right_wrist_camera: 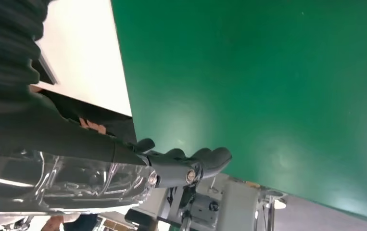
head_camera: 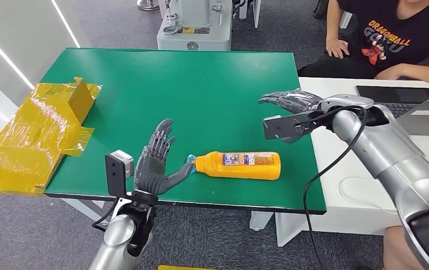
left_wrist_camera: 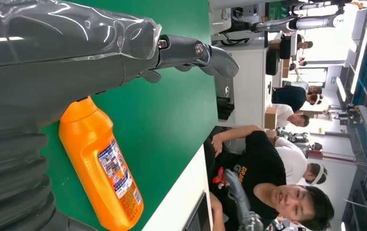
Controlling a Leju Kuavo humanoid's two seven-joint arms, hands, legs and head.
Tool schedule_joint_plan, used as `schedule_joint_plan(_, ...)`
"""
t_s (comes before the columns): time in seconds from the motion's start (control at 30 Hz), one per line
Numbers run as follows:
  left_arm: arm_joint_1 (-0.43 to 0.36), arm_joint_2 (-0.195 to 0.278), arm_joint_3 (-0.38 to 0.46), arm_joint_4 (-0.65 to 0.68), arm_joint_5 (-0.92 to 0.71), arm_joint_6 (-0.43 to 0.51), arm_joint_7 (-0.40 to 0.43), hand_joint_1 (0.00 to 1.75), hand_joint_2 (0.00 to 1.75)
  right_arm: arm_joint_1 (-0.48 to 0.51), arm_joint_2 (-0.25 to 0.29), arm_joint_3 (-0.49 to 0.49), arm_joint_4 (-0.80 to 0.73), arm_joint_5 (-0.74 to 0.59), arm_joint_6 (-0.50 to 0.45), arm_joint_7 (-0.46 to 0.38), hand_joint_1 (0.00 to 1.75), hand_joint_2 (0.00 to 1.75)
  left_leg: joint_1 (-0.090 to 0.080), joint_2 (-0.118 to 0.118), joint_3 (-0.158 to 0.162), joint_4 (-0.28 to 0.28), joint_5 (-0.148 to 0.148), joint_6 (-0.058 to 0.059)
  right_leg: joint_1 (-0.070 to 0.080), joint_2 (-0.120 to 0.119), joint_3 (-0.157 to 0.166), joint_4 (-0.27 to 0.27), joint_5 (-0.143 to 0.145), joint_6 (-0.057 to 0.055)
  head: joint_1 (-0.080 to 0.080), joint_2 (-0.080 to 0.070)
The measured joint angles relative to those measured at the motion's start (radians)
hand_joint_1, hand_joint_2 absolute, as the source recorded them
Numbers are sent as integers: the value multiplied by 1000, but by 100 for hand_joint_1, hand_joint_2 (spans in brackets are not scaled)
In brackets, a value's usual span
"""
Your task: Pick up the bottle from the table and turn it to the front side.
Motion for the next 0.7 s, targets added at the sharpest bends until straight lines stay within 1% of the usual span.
schedule_joint_plan(0.13, -8, 4, 0, 0, 6, -4, -1, 0, 175, 0, 13, 45, 59, -33, 11, -6, 0, 175, 0, 0, 0, 0, 0, 0, 0, 0, 0, -1, 0, 0, 0, 0)
schedule_joint_plan(0.3, -27, 6, 0, 0, 20, 0, 0, 0, 175, 33, 44, 87, 125, -65, -15, -1, 0, 175, 0, 0, 0, 0, 0, 0, 0, 0, 0, 0, 0, 0, 0, 0)
schedule_joint_plan(0.5, -28, 8, 0, 0, 26, 9, 0, 0, 175, 96, 71, 109, 177, -88, -94, -2, 0, 175, 0, 0, 0, 0, 0, 0, 0, 0, 0, 0, 0, 0, 0, 0)
schedule_joint_plan(0.7, -25, 8, 0, -1, 27, 12, 1, 0, 175, 158, 74, 123, 199, -86, -178, -4, 0, 175, 0, 0, 0, 0, 0, 0, 0, 0, 0, 0, 0, 0, 0, 0)
